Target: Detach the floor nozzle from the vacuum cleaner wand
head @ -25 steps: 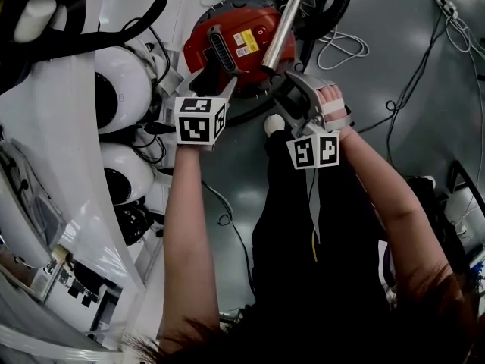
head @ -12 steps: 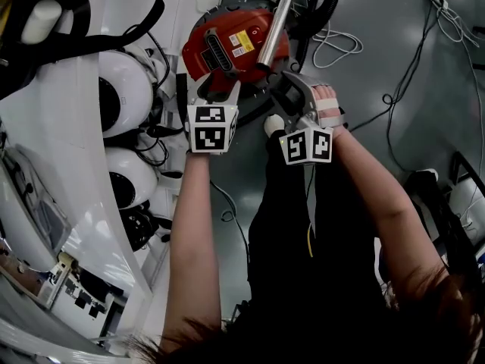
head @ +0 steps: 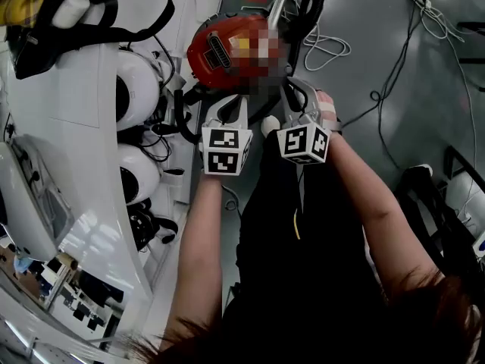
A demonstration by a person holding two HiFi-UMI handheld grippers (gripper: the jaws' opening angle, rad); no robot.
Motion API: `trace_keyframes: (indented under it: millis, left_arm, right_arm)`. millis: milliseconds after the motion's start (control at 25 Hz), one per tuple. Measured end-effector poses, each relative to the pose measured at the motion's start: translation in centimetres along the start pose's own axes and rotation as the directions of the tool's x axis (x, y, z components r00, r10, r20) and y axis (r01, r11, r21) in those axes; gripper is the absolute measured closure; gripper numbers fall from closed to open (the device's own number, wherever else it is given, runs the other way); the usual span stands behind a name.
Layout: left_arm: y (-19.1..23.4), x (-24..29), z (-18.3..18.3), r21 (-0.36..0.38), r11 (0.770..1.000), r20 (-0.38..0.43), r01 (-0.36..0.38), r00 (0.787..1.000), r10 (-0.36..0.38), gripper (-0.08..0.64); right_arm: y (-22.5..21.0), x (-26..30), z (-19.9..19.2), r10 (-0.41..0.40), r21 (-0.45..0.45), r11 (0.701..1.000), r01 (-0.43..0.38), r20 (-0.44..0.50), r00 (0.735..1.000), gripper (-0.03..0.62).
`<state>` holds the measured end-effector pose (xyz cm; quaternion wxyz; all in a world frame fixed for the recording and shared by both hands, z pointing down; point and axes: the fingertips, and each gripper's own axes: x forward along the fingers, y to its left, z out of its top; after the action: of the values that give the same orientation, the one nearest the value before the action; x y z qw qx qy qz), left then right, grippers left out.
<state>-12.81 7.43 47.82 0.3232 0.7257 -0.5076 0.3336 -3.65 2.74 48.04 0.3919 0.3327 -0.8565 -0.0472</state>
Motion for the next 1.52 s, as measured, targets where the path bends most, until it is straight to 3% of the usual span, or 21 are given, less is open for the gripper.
trace_keyframes:
  millis: [160, 400, 560, 760, 1040, 1280, 1520]
  left_arm:
    - [-2.3, -2.4, 0.0, 0.001, 1.000, 0.005, 0.031, 1.000, -0.031, 0.549]
    - [-6.0, -6.1, 1.2, -0.035, 0.994, 0.063, 0.102, 0.993, -0.099, 0.549]
    - [-8.7, -7.6, 1.7, -0.009, 0.986, 0.069, 0.167, 0.984, -0.166, 0.549]
    - [-10.6, -9.0, 2.4, -0.062, 0.975, 0.061, 0.214, 0.976, -0.210, 0.549]
    - [-12.1, -11.0, 3.1, 0.117, 0.981, 0.044, 0.154, 0.986, -0.160, 0.549]
    - [-12.5, -11.7, 3.7, 0.115, 0.987, 0.085, 0.114, 0.989, -0.124, 0.549]
    - [-12.5, -11.4, 2.7, 0.054, 0.992, 0.056, 0.116, 0.991, -0.118, 0.549]
  right_arm:
    - [-0.5, -2.5, 0.6, -0.029, 0.033, 0.999, 0.030, -0.033, 0.999, 0.592]
    - [-1.6, -6.4, 1.7, -0.046, 0.163, 0.985, 0.057, -0.069, 0.997, 0.592]
    - [-2.1, -9.1, 1.9, -0.080, 0.190, 0.976, 0.102, -0.122, 0.989, 0.592]
    - [-1.9, -12.4, 2.9, -0.042, 0.320, 0.945, 0.074, -0.106, 0.993, 0.594]
    - [-1.6, -14.5, 2.0, 0.049, 0.456, 0.890, 0.034, -0.170, 0.984, 0.595]
    - [-2.4, -15.7, 1.7, 0.060, 0.520, 0.853, 0.030, -0.157, 0.986, 0.595]
    - [-2.1, -16.1, 0.7, 0.081, 0.511, 0.860, 0.020, -0.175, 0.981, 0.595]
